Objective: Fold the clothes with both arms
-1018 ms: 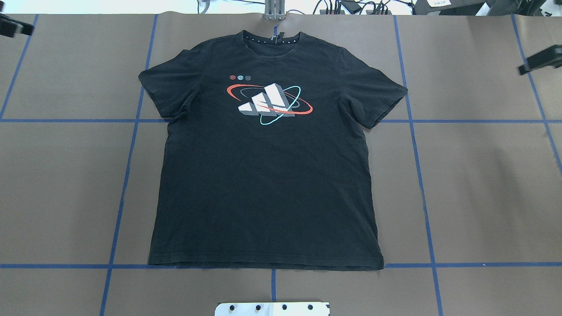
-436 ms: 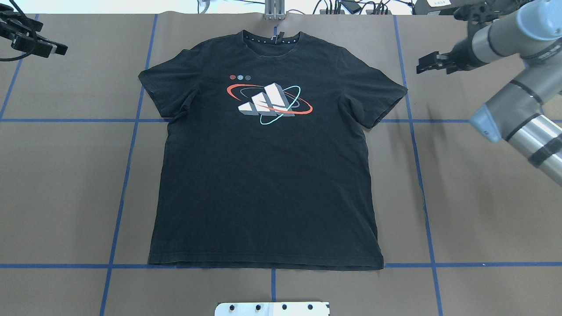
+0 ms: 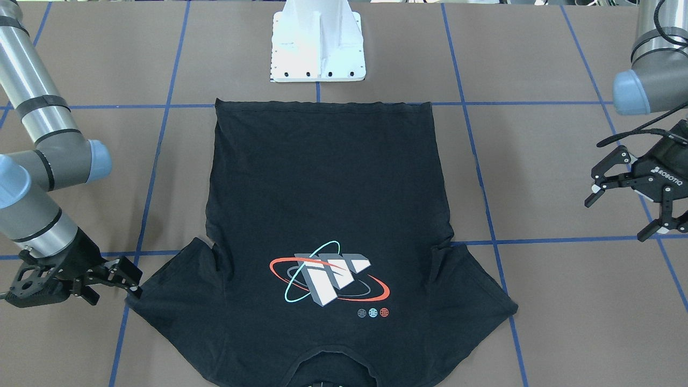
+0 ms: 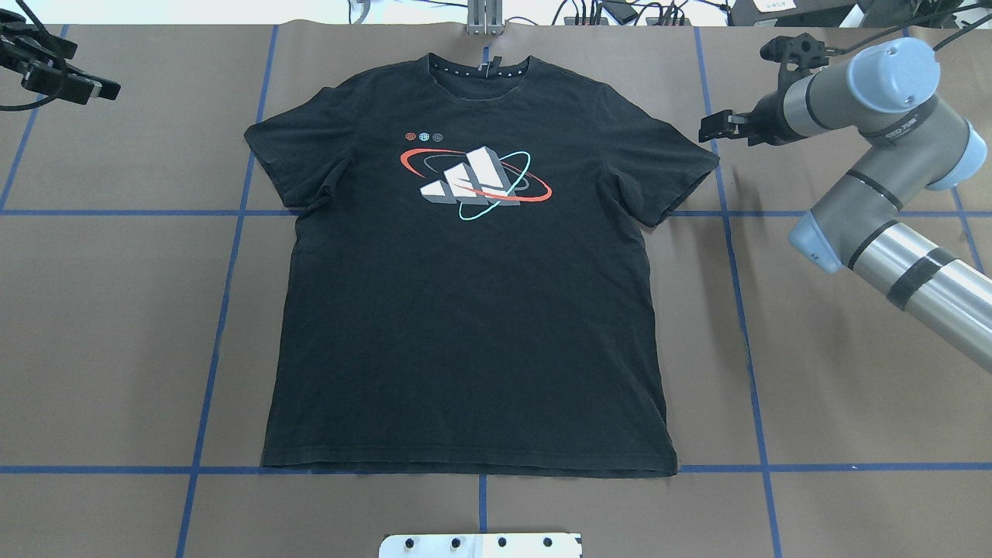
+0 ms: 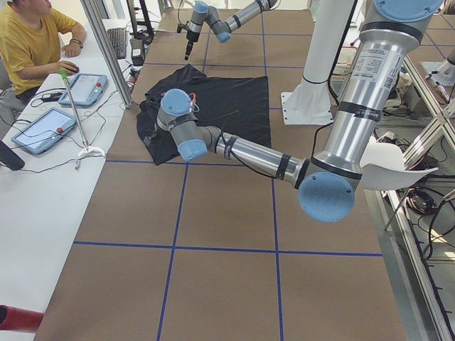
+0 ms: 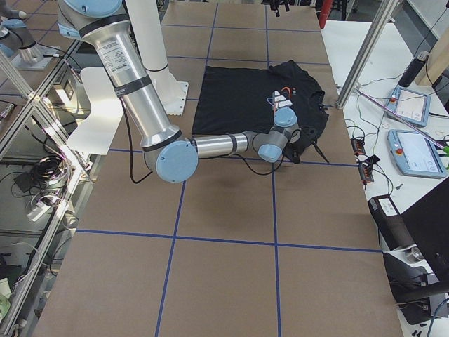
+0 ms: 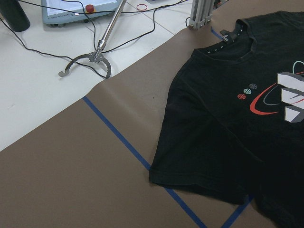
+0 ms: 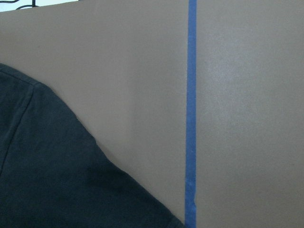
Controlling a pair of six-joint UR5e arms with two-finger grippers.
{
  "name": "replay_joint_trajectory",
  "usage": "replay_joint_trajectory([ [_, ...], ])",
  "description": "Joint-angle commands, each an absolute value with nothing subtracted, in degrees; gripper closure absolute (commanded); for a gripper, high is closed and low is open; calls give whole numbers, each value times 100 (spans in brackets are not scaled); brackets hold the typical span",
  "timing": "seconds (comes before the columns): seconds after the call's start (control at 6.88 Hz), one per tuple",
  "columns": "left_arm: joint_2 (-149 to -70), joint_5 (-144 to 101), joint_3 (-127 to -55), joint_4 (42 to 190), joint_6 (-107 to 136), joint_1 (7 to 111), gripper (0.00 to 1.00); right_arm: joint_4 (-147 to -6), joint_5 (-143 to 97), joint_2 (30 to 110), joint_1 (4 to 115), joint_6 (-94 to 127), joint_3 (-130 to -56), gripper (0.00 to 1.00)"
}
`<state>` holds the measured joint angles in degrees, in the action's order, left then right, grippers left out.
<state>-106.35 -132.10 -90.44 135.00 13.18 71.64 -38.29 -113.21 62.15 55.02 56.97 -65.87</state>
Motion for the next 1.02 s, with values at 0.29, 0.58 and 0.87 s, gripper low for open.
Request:
replay_joint_trajectory([
  [0.29,-10600,-13210,-9026,13500,1310,7163,0,-3753,-10873,6143,5265,5748,-6310,17],
  [0.58,-10600,-13210,-9026,13500,1310,7163,0,-3753,-10863,6144,5265,5757,-6311,42],
  [0.87,-10600,-13210,-9026,13500,1318,7163,0,-3753,-10872,6144,5265,5757,-6328,52],
])
